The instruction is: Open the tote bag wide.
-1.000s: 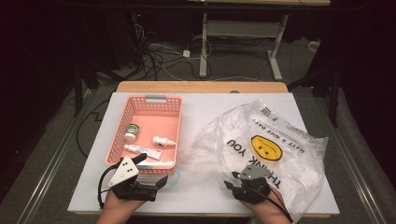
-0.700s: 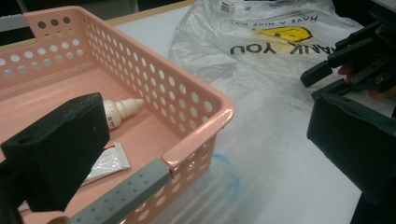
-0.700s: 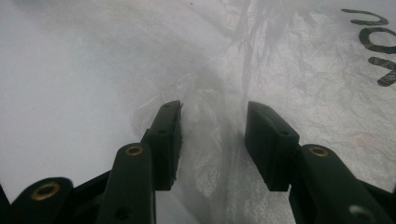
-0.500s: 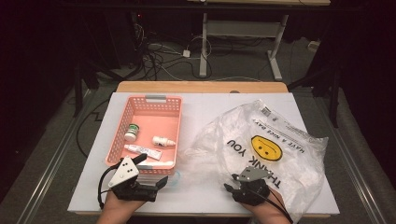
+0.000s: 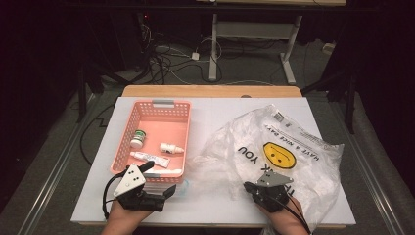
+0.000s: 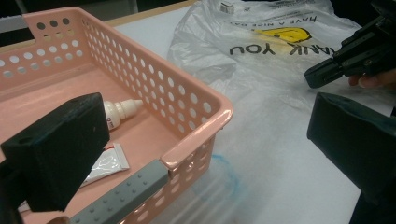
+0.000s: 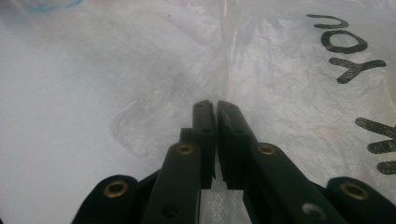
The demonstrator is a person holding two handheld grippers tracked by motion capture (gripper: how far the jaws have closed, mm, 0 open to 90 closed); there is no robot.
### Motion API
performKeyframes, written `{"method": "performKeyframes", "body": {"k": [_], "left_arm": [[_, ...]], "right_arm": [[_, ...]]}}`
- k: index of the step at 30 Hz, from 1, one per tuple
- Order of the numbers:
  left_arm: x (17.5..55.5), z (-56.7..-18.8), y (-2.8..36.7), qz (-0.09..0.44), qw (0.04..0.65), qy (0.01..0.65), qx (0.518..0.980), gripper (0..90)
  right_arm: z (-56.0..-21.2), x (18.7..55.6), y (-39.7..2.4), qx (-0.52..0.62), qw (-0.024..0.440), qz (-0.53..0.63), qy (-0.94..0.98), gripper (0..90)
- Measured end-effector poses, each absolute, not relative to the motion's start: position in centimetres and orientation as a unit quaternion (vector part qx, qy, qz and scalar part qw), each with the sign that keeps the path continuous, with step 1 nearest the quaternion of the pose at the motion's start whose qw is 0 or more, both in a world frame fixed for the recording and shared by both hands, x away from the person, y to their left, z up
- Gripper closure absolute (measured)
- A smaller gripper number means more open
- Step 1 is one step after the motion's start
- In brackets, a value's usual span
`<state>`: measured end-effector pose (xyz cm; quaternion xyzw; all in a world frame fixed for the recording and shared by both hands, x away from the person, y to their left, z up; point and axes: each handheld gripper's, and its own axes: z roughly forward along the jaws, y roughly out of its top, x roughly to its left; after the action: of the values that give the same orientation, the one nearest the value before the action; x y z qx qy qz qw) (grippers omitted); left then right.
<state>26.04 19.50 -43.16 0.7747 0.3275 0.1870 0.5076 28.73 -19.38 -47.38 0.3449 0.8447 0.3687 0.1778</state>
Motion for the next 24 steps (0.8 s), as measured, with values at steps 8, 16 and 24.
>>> {"method": "performKeyframes", "body": {"k": [8, 16, 24], "left_arm": [[26.0, -43.2, 19.5, 0.186, 0.508, 0.328, 0.774, 0.0], [26.0, -43.2, 19.5, 0.185, 0.509, 0.328, 0.774, 0.0], [26.0, -43.2, 19.4, 0.184, 0.510, 0.329, 0.773, 0.0]], "right_arm": [[-47.9, 29.2, -19.4, 0.345, 0.170, 0.361, 0.850, 75.5], [-48.0, 29.0, -18.3, 0.331, 0.191, 0.352, 0.854, 46.3], [-48.2, 29.3, -18.0, 0.338, 0.174, 0.352, 0.855, 32.3]]}}
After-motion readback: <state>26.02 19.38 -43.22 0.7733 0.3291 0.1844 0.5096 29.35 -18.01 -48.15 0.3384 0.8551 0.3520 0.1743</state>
